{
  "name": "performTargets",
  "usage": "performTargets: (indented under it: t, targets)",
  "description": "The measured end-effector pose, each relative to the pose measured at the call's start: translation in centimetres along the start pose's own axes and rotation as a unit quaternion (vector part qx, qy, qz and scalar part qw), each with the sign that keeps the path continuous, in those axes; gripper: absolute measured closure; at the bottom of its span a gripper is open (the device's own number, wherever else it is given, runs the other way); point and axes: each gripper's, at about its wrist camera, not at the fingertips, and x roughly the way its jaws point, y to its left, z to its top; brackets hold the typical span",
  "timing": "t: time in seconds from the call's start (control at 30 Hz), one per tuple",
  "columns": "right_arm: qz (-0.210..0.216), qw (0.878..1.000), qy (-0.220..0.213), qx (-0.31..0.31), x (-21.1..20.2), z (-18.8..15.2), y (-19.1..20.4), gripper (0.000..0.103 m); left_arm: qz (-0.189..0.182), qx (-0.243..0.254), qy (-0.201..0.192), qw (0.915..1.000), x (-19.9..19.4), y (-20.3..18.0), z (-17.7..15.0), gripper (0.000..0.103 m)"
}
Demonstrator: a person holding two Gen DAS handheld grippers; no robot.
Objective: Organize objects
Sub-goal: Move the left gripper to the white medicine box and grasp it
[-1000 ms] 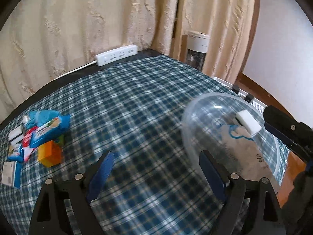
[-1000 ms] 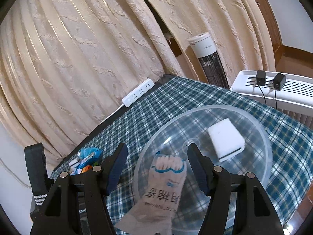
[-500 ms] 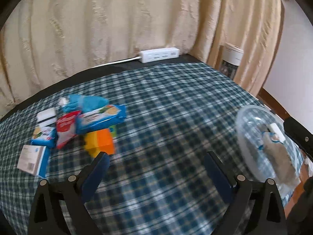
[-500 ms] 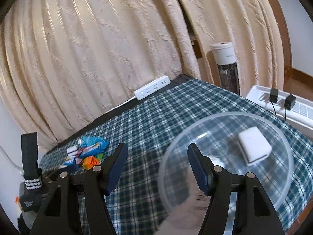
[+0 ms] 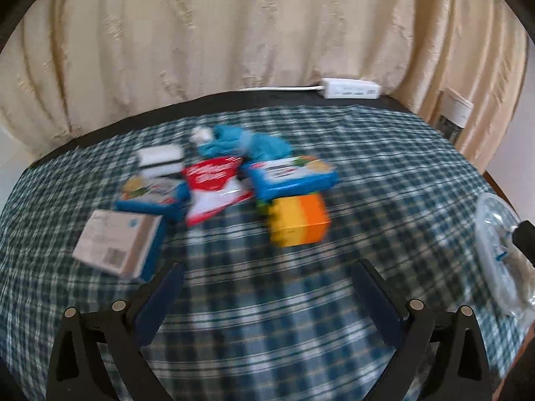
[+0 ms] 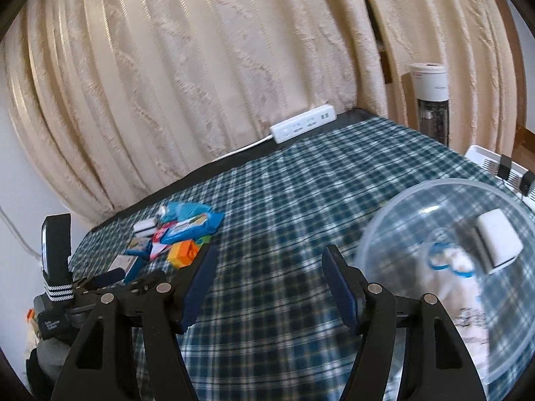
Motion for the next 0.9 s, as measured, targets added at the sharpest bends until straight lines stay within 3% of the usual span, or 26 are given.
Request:
performTargets:
  t: [0.43,0.67,0.9]
  targets:
    - [0.024,0.999,0.04,-0.017,2.9,-1.5,3.3,0.036,0.078,-0.068,0.008,0.9947,0.6,7.3,-1.0,0.001]
    - [0.032,0.998,0.058,-0.023,4.4,-1.9,4.3,0.036,0.12,-0.089,0.013,0.9887,1.5,9.4,-1.4,0.001]
    - [0.038,0.996,0.071,-0.028,5.4,-2.2,5.1,0.036,0.135,-0.096,0.024,0.986,2.3,10.4,-1.6,0.001]
